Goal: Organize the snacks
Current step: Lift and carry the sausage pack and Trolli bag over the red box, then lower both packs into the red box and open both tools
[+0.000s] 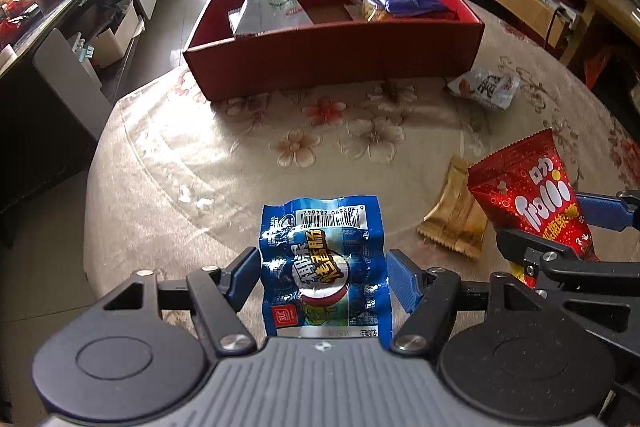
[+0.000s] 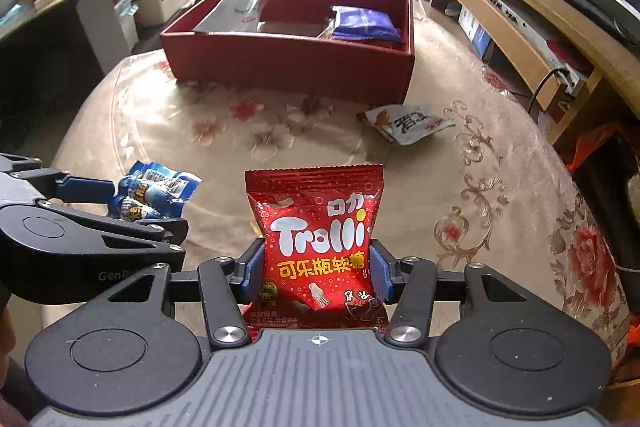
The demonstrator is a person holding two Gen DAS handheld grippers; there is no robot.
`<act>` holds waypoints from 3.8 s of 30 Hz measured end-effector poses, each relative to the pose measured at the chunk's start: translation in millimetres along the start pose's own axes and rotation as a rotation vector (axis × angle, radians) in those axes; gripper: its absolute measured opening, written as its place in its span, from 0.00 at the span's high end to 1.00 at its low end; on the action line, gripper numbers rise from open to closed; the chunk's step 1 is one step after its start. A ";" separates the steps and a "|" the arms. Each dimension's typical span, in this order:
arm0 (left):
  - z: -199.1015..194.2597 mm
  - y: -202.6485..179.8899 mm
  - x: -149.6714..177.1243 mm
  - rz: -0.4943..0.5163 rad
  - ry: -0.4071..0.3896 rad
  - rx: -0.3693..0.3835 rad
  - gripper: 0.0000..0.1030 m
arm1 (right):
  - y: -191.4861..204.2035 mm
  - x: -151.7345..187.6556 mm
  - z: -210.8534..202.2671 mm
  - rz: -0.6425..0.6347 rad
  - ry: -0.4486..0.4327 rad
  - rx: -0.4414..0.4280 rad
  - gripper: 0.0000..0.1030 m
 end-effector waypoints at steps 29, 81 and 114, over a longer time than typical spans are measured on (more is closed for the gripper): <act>30.3 11.7 -120.0 -0.028 -0.149 -0.094 0.37 | -25.9 -100.6 39.1 0.046 -0.144 0.036 0.42; 132.4 13.9 -194.9 -0.045 -0.142 -0.184 0.38 | -63.0 -155.0 148.6 0.130 -0.139 -0.009 0.42; 87.5 23.8 -189.5 -0.168 -0.123 -0.020 0.28 | -88.0 -153.2 110.4 0.166 -0.186 -0.012 0.20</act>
Point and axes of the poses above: each gripper's, at about its wrist camera, not at the fingertips, and z roughly the way its jaws point, y to its left, x to its underside, the point moved 2 cm from there along z, roughly the way its jaws point, and after that the axes turned 10 degrees about -y, right-handed, at the moved point
